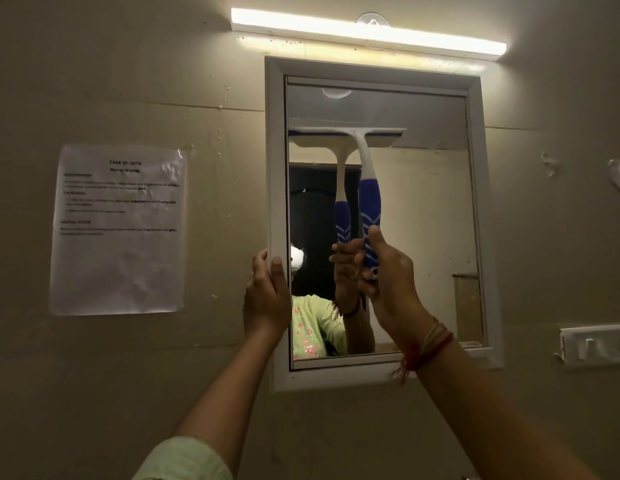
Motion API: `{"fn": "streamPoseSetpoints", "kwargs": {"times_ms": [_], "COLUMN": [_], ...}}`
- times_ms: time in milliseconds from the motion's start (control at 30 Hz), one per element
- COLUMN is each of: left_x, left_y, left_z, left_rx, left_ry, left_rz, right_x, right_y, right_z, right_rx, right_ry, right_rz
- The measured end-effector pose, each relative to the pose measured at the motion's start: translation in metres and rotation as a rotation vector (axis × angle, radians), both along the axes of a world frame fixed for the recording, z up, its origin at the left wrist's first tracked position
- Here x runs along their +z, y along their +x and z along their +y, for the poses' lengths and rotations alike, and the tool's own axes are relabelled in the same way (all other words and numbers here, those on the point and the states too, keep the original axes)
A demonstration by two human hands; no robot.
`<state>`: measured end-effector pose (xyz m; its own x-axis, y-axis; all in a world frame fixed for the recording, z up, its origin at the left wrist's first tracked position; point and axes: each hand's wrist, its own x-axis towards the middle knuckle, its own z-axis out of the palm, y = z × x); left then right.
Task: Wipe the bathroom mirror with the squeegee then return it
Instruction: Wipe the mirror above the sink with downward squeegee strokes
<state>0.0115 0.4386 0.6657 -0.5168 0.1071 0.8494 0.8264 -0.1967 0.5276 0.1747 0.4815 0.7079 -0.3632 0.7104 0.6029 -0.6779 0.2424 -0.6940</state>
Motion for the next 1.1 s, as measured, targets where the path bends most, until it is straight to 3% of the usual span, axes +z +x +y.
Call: {"fn": "streamPoseSetpoints", "kwargs": {"times_ms": [167,267,400,667,933,1100], "left_x": [0.001,0.001,0.001,0.001,0.002,0.002], "left_y": [0.001,0.002,0.001,0.002,0.003,0.005], "left_z": [-0.003,-0.002,-0.001,-0.002,-0.004,-0.004], "left_rx": [0.007,0.006,0.0,-0.001,-0.008,-0.007], "left_ry": [-0.024,-0.016,-0.023,-0.021,-0.029,-0.032], "left_rz": [0.004,0.018,0.008,-0.002,-0.007,-0.005], "right_x": [0.009,-0.017,-0.05,-0.019,-0.08,-0.055], "right_y": [-0.005,-0.005,-0.001,-0.003,-0.002,0.002], "right_z": [0.006,0.01,0.013,0.006,-0.003,-0.004], "right_rx": [0.049,0.148,0.122,0.135,0.222,0.178], "right_ry": [0.012,-0.004,-0.02,-0.03,-0.132,-0.136], "right_rz": [0.036,-0.012,-0.06,-0.01,-0.057,-0.038]}}
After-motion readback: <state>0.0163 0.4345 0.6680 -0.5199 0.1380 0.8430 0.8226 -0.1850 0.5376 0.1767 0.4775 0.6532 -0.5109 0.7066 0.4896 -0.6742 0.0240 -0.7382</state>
